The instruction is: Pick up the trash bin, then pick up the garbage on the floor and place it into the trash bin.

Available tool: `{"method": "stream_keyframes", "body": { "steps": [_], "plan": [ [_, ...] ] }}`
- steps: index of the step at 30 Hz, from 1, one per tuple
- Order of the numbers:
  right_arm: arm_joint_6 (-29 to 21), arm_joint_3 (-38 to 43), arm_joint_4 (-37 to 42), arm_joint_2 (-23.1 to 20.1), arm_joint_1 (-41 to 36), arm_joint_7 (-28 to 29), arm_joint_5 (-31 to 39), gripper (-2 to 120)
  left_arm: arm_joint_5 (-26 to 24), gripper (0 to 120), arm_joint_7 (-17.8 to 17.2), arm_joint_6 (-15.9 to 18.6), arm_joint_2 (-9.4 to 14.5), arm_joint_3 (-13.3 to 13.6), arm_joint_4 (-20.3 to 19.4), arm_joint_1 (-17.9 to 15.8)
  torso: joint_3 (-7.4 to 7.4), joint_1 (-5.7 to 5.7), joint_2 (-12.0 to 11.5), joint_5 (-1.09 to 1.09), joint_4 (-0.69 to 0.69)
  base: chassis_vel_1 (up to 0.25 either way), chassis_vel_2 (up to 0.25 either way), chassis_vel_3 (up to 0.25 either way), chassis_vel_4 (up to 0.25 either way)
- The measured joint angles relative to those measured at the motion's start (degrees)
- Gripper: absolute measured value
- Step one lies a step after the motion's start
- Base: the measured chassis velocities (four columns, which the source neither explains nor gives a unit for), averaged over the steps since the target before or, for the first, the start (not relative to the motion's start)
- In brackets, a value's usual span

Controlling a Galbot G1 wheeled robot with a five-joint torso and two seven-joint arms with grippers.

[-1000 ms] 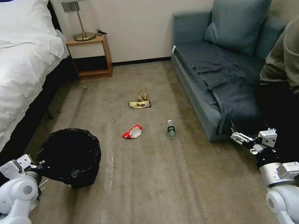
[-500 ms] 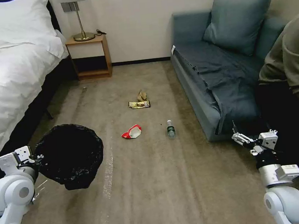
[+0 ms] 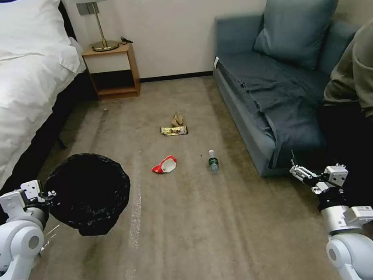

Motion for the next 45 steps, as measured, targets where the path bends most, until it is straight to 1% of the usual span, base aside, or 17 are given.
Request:
{"method": "stream_keyframes", "body": {
  "steps": [15,29,36,45],
  "plan": [
    [-0.9,0.15,-0.09,0.57,-0.44,-1.43,0.68,100,1.37,1,0.49,-1.56,-0.93,-0.26,0.87,0.21,0.0,0.0,0.0,0.0,0.0,0.0,0.0,0.0,0.0],
    [-0.89,0.41,-0.5,0.72,-0.76,-1.41,0.73,100,1.94,1,0.68,-1.8,-1.42,0.09,1.02,-0.21,0.0,0.0,0.0,0.0,0.0,0.0,0.0,0.0,0.0],
    [-0.79,0.4,-0.79,0.84,-0.8,-1.4,0.73,100,2.33,1,0.68,-2.01,-1.62,0.18,1.35,-0.58,0.0,0.0,-0.01,0.0,0.01,-0.065,0.059,0.06,-0.069],
    [-0.74,0.57,-1.1,0.77,-0.82,-1.49,0.9,100,2.81,1,1.12,-2.19,-2.24,0.49,1.26,-0.25,0.0,0.0,-0.01,0.0,0.0,-0.029,0.022,0.031,-0.029]
  ]
}}
